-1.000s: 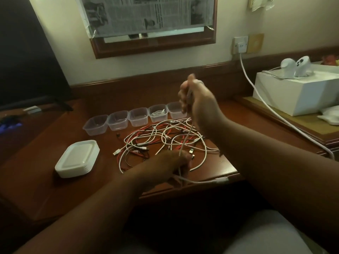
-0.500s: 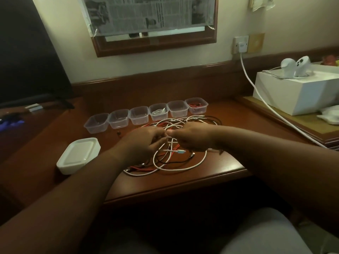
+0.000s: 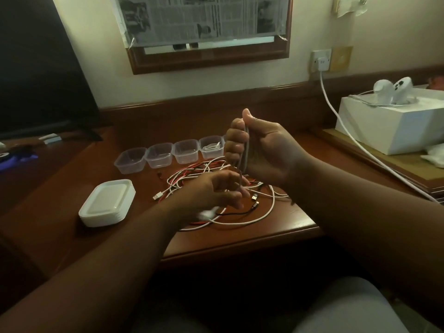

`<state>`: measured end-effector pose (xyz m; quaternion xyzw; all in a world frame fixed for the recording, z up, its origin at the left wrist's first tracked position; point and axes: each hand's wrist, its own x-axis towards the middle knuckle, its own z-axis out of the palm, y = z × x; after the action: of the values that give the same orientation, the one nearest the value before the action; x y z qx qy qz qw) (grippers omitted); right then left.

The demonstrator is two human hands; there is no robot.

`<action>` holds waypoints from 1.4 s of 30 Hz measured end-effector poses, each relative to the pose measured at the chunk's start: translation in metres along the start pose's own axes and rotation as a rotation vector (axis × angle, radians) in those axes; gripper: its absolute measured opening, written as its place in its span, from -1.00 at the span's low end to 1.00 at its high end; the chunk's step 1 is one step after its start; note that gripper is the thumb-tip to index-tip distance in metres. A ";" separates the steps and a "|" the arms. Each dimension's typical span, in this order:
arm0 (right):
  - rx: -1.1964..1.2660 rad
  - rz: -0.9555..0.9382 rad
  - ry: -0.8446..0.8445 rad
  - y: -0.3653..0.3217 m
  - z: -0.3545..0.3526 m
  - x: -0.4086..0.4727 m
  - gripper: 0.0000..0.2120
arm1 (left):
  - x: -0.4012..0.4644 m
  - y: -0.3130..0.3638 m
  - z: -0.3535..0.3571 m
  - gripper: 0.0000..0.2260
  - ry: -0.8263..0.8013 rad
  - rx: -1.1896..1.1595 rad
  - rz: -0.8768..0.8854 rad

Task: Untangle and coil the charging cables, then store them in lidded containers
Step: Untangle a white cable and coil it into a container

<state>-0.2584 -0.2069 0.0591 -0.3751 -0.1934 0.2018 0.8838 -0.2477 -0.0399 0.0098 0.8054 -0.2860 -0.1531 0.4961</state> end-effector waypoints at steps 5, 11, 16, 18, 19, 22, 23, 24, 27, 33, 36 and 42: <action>-0.089 -0.112 0.162 -0.007 0.002 0.000 -0.60 | -0.006 -0.003 -0.007 -0.85 0.108 0.224 0.050; -0.228 -0.102 0.310 -0.005 0.002 0.002 -0.61 | -0.010 0.009 -0.010 -0.77 0.257 0.308 0.162; -0.451 0.149 0.297 -0.003 0.010 0.000 -0.60 | 0.001 0.015 -0.007 -0.92 0.790 0.244 0.376; -0.511 0.206 0.277 -0.003 0.013 -0.001 -0.59 | 0.003 0.023 -0.008 -0.81 0.823 0.236 0.449; -0.541 0.217 0.255 -0.003 0.014 -0.002 -0.58 | 0.004 0.027 -0.009 -0.78 0.763 0.244 0.472; -0.550 0.176 0.183 -0.005 0.023 -0.005 -0.57 | 0.004 0.035 -0.001 -0.76 0.468 0.024 0.480; -0.535 0.142 0.161 -0.005 0.025 -0.005 -0.57 | 0.005 0.037 0.002 -0.75 0.419 -0.120 0.465; -0.511 0.106 0.138 -0.006 0.027 -0.004 -0.56 | 0.005 0.039 0.006 -0.74 0.410 -0.240 0.454; -0.388 -0.011 0.095 -0.005 0.030 -0.001 -0.55 | 0.010 0.050 0.016 -0.69 0.440 -0.469 0.402; -0.504 -0.282 0.106 -0.002 0.024 0.009 -0.64 | 0.012 0.058 0.017 -0.60 0.436 -0.642 -0.013; -1.201 -0.439 0.210 0.005 0.013 0.005 -0.71 | 0.008 0.056 0.015 -0.63 0.319 -0.668 -0.106; -2.106 -0.421 0.206 0.012 -0.006 -0.001 -0.80 | 0.010 0.034 0.008 -0.69 0.253 -0.555 -0.200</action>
<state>-0.2587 -0.2032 0.0462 -0.9213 -0.2552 -0.2548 0.1457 -0.2543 -0.0637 0.0371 0.6761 -0.0887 -0.1722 0.7108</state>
